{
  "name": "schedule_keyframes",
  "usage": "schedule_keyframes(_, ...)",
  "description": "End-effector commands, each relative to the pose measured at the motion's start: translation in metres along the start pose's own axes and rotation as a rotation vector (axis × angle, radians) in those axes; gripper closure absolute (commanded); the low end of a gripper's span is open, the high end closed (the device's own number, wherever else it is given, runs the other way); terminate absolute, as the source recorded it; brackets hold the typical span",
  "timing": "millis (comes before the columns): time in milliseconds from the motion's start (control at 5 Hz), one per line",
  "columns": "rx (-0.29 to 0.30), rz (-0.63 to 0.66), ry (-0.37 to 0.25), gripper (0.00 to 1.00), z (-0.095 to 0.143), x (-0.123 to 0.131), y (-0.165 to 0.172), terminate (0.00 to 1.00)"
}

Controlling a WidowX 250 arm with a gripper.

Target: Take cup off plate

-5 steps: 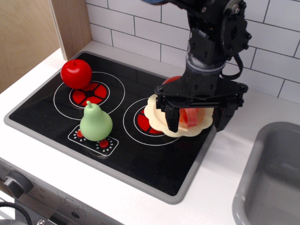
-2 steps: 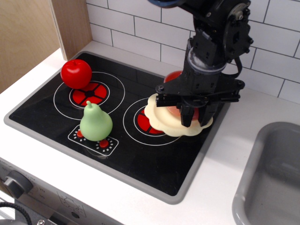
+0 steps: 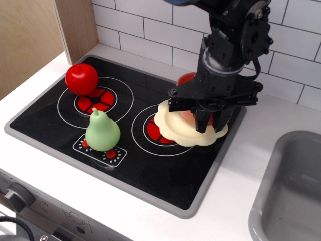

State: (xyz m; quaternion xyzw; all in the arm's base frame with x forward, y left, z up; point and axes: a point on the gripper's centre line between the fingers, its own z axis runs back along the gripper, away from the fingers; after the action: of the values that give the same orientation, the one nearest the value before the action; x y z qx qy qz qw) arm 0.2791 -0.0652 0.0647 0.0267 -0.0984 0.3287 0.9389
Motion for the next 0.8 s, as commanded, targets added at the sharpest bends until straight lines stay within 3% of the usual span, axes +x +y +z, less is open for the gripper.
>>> schedule_keyframes(0,-0.069,0.283,-0.03,1.0,0.019,0.037,0.002,0.0)
schedule_keyframes(200,-0.065,0.479,-0.058,1.0,0.014,0.053,0.01,0.0)
schedule_keyframes(400,-0.004,0.57,-0.049,1.0,0.006,0.064,0.01,0.0)
schedule_keyframes(600,0.006,0.581,-0.083,1.0,-0.004,0.067,0.014,0.0)
